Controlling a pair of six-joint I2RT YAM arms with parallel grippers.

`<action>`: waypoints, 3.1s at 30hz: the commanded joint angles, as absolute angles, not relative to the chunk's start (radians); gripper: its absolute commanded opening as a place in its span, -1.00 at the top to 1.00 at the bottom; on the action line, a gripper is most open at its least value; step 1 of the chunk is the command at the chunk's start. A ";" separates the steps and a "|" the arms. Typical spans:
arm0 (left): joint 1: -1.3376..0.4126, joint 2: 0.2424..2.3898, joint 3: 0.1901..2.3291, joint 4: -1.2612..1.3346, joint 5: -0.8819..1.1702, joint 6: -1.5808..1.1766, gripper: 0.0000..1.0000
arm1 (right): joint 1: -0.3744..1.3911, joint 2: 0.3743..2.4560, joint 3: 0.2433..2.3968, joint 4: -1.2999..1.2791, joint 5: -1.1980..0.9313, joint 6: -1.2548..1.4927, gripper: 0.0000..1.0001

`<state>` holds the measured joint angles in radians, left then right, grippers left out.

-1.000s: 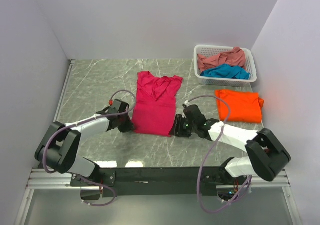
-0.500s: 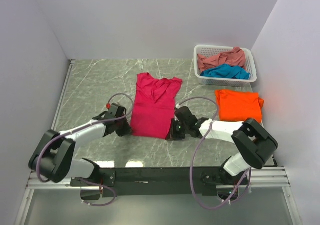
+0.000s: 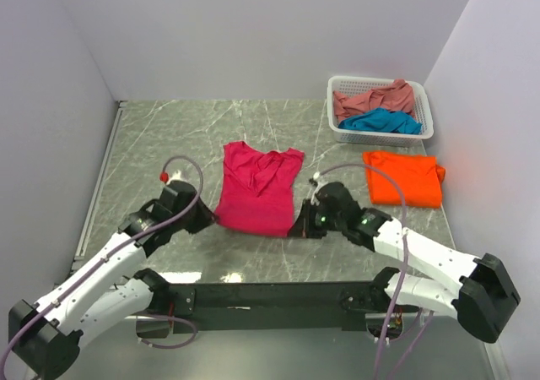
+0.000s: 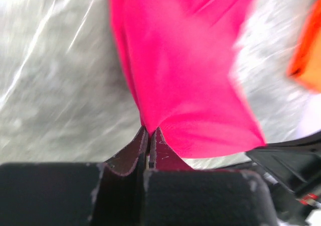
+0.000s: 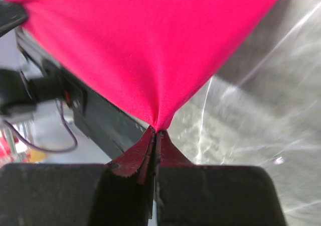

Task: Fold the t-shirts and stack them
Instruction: Fold the tshirt, then neatly place the folded tshirt to the corner

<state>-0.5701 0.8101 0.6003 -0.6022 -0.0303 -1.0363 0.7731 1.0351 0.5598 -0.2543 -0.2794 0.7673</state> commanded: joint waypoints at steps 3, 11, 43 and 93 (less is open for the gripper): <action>-0.555 0.937 0.837 -0.569 -0.216 -0.988 0.99 | 0.582 1.065 0.739 -0.362 -0.310 0.614 1.00; -0.454 1.293 1.173 -0.569 -0.310 -0.928 0.99 | 0.431 1.264 0.934 -0.344 -0.416 0.549 1.00; -0.327 1.726 1.445 -0.454 -0.149 -0.756 -0.99 | 0.417 1.893 1.405 -0.433 -0.125 0.606 -0.65; -0.161 1.479 1.065 -0.351 -0.011 -0.739 -0.99 | 0.190 1.541 1.120 -0.362 -0.437 0.214 1.00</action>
